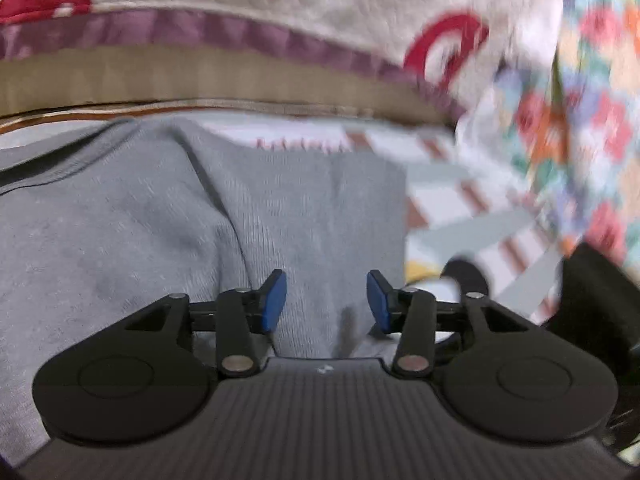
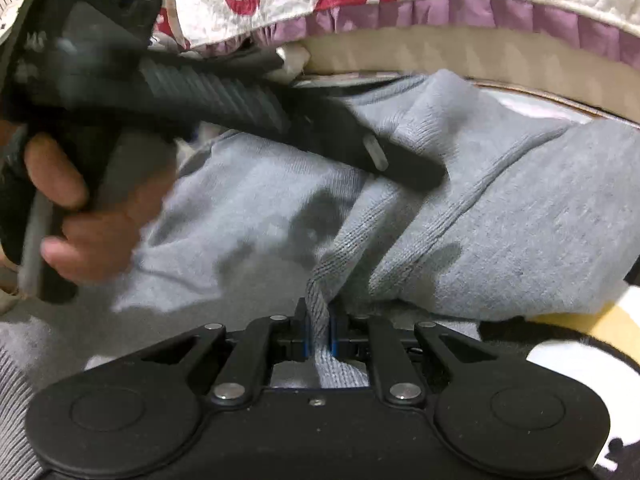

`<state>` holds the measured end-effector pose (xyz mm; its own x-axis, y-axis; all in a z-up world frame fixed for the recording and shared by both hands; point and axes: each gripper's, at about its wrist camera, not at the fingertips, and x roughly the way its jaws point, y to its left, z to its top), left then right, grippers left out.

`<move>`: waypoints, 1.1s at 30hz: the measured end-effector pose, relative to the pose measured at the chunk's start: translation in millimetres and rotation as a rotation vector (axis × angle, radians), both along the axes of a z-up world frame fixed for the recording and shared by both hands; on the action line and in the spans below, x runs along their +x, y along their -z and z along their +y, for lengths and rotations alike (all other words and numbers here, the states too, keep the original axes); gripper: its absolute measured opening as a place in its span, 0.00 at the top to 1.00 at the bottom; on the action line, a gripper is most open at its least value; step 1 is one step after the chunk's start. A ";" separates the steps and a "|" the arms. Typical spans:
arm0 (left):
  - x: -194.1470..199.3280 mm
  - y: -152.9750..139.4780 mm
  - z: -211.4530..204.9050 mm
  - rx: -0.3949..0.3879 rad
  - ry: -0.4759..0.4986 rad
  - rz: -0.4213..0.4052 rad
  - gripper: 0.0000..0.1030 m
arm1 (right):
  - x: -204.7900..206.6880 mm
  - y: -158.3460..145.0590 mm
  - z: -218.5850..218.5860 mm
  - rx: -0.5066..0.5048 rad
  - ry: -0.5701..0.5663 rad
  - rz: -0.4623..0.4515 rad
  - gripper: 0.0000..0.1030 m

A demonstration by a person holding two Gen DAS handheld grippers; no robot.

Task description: Fold clothes

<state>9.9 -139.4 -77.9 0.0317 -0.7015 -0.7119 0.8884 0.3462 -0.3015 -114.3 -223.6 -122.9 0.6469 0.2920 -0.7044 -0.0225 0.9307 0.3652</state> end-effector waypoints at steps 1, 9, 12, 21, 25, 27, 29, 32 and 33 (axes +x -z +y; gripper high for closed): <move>-3.7 9.2 -5.8 0.047 0.004 -0.055 0.55 | 1.3 -0.3 -1.5 0.016 0.002 0.016 0.87; 12.2 19.2 -7.7 0.116 -0.066 -0.085 0.72 | -20.2 -36.2 -58.0 0.071 0.102 0.023 0.64; 12.4 22.5 -6.4 0.126 -0.070 -0.083 0.72 | -42.3 -45.9 -96.5 0.046 0.247 -0.035 0.46; 9.1 22.2 -4.9 0.148 -0.080 -0.153 0.72 | -51.7 16.4 -94.0 -0.251 0.313 0.077 0.38; 13.7 23.0 -6.0 0.143 -0.092 -0.125 0.72 | -27.5 30.3 -87.3 -0.280 0.334 0.043 0.37; 15.3 24.1 -6.5 0.139 -0.095 -0.115 0.72 | -13.1 33.6 -88.6 -0.301 0.332 0.019 0.35; 15.9 24.4 -7.2 0.138 -0.099 -0.108 0.72 | -8.0 30.5 -94.4 -0.327 0.327 0.009 0.35; 15.0 23.5 -8.2 0.137 -0.098 -0.111 0.72 | 1.9 31.1 -100.5 -0.314 0.344 -0.003 0.32; 14.8 23.4 -8.4 0.137 -0.098 -0.110 0.72 | 3.5 31.2 -101.7 -0.314 0.344 -0.007 0.31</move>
